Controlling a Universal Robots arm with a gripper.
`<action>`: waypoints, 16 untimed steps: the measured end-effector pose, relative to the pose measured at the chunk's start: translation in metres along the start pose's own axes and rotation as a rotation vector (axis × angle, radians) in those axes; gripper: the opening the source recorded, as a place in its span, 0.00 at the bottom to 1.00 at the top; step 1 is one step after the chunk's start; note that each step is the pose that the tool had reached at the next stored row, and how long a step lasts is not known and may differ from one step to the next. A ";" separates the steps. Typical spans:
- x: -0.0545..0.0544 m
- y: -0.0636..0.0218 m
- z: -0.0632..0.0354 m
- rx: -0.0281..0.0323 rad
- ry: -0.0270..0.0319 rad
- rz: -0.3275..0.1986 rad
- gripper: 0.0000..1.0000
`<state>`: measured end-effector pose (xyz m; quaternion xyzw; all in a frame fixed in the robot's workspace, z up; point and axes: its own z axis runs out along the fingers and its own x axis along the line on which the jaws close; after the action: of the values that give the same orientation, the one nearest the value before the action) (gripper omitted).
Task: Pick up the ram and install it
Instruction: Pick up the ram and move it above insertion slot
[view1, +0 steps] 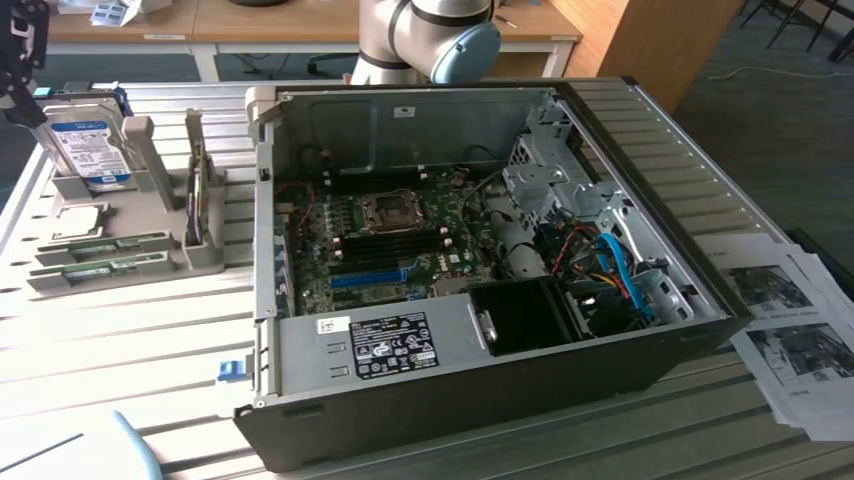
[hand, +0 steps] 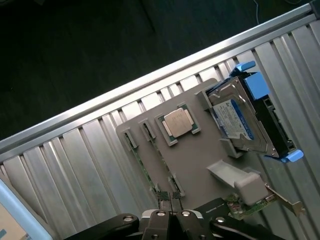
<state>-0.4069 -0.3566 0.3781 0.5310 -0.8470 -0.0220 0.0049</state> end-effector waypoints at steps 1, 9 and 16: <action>0.000 0.0000 0.0000 -0.0001 0.0003 -0.007 0.09; 0.000 0.0000 0.0000 -0.0010 0.0028 -0.065 0.09; 0.000 0.0000 0.0000 -0.0017 0.0047 -0.112 0.09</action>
<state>-0.4069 -0.3566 0.3781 0.5775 -0.8161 -0.0217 0.0061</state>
